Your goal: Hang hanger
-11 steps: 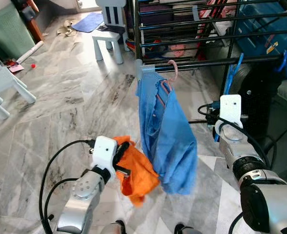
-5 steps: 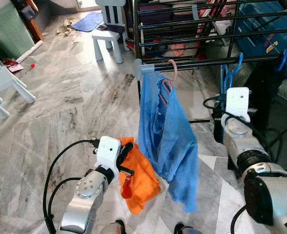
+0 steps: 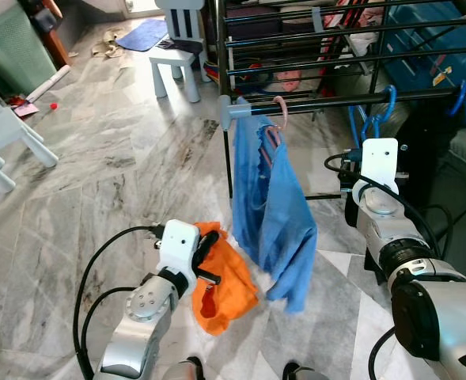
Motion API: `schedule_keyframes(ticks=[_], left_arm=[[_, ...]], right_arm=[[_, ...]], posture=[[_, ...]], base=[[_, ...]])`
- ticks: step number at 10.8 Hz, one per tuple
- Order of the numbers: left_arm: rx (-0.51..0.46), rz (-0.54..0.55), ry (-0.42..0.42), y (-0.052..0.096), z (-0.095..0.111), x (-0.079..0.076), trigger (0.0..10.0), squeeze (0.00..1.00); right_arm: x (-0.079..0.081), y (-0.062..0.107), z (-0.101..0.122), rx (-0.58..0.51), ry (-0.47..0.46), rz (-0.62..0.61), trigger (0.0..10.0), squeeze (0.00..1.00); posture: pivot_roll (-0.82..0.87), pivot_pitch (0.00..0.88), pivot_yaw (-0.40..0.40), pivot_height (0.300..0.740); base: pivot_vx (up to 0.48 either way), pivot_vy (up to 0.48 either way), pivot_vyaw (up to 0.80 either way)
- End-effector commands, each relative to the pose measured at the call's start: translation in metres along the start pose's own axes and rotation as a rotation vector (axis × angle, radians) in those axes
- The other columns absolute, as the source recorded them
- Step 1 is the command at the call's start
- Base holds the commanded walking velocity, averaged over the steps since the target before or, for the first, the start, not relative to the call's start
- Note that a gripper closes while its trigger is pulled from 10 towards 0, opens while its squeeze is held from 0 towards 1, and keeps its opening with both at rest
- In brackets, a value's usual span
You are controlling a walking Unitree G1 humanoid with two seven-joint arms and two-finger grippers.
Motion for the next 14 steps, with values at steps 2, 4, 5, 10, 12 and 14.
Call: schedule_keyframes(ticks=[2,4,5,10,12,14], left_arm=[[0.002,0.017,-0.021,0.000,0.002,0.003,10.0,0.00],[0.008,0.016,-0.023,-0.001,0.000,0.003,10.0,0.00],[0.010,0.016,-0.024,-0.002,0.000,0.003,10.0,0.00],[0.017,0.016,-0.023,-0.006,-0.003,0.000,10.0,0.00],[0.016,0.013,-0.022,-0.007,-0.003,-0.001,10.0,0.00],[0.018,0.009,-0.024,-0.008,-0.004,-0.002,10.0,0.00]], right_arm=[[-0.003,-0.002,0.000,0.030,-0.008,-0.011,0.0,0.00],[-0.011,-0.003,0.000,0.041,-0.028,-0.023,0.1,0.00],[-0.013,-0.004,0.001,0.043,-0.021,-0.023,0.6,0.00],[-0.014,-0.005,0.001,0.059,-0.010,0.017,0.0,0.00],[-0.018,-0.006,0.000,0.069,-0.005,0.020,0.1,0.00],[-0.019,-0.006,-0.003,0.084,-0.022,0.028,0.4,0.00]], posture=[[0.14,0.164,0.072,0.740],[0.14,0.163,0.071,0.740],[0.14,0.160,0.070,0.740],[0.12,0.153,0.063,0.740],[0.11,0.149,0.061,0.740],[0.11,0.147,0.062,0.740]], base=[[0.000,0.000,0.00],[0.000,0.000,0.00],[0.000,0.000,0.00],[0.000,0.000,0.00],[0.000,0.000,0.00],[0.000,0.000,0.00]])
Point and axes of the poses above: a point about 5 cm out from each wrist's last joint towards the gripper, its own y axis pointing back from the gripper into the wrist, its own z axis along the axis of the wrist's last joint, x = y × z, the point moved 3 cm from there along -y, pointing out of the wrist towards the gripper, and after that the axes turned 2 degrees about y, right-handed, at the moved point
